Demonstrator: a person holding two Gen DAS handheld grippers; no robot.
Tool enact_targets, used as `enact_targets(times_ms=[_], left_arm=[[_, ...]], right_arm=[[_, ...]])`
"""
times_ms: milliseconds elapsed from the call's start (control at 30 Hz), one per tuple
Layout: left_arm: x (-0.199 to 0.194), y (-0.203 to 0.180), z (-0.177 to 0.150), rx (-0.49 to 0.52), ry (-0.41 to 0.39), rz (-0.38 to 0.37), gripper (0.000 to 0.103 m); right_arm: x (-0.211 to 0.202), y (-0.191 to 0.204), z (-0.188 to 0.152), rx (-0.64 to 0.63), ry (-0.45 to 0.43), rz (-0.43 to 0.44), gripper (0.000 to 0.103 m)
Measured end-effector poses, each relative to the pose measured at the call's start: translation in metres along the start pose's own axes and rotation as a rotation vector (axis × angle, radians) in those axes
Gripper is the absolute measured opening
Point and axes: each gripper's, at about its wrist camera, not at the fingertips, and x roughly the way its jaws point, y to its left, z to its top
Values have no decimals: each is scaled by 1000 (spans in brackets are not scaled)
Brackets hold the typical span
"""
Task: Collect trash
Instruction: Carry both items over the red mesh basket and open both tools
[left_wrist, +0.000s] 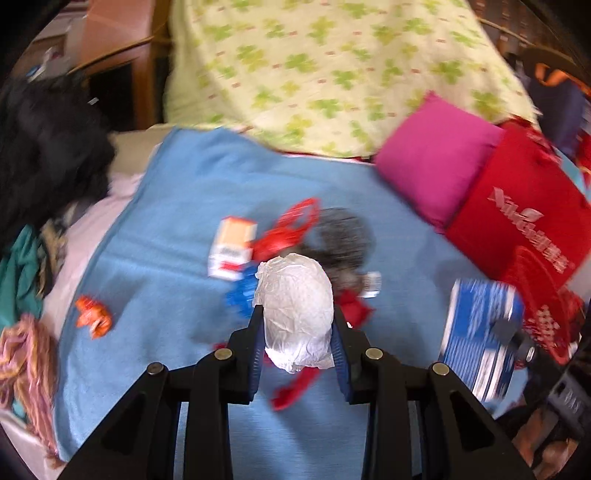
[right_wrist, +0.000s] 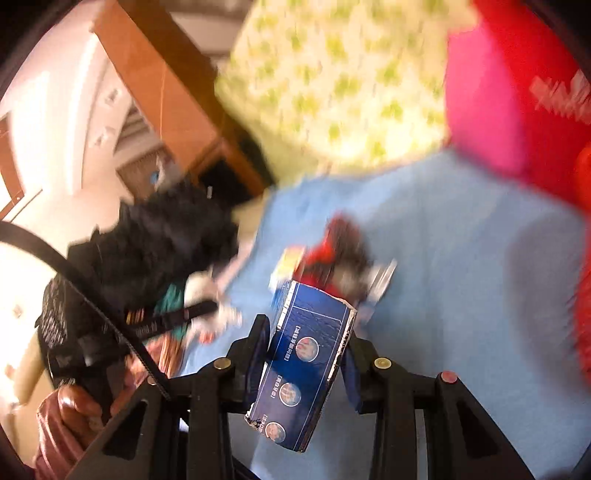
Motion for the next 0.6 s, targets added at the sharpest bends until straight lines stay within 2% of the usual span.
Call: enact_targets(times_ms=[67, 133, 333, 433, 600], left_arm=[[-4, -23, 5, 35, -1, -46, 35], [-7, -48, 11, 73, -4, -93, 35], [-11, -149, 29, 237, -13, -252, 35], [-12, -201, 36, 309, -17, -327, 36], [-2, -278, 37, 408, -8, -408, 36]], right_arm=[[-26, -7, 8, -9, -98, -39, 39], [-61, -18, 17, -23, -222, -122, 39], [-155, -57, 31, 30, -505, -261, 39], [-188, -85, 37, 109, -575, -321, 39], [-221, -126, 33, 237, -608, -385, 39]])
